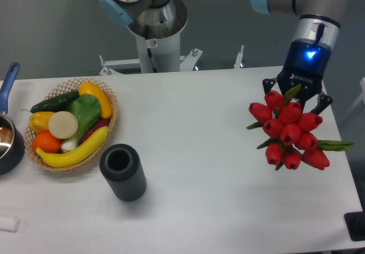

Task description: Insert the flowers into the vase

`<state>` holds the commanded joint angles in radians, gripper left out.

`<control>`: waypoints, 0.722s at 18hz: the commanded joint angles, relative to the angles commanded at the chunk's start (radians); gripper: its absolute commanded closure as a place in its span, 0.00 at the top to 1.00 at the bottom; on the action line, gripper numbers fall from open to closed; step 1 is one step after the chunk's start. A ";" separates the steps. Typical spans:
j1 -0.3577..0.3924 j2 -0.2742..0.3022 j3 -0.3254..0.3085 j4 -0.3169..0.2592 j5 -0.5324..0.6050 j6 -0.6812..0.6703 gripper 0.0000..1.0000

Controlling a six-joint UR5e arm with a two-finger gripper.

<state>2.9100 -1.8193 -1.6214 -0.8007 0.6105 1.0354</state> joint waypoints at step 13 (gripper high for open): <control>-0.026 -0.005 -0.005 0.021 0.000 -0.057 0.29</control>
<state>2.8840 -1.8239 -1.6260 -0.7793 0.6105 0.9787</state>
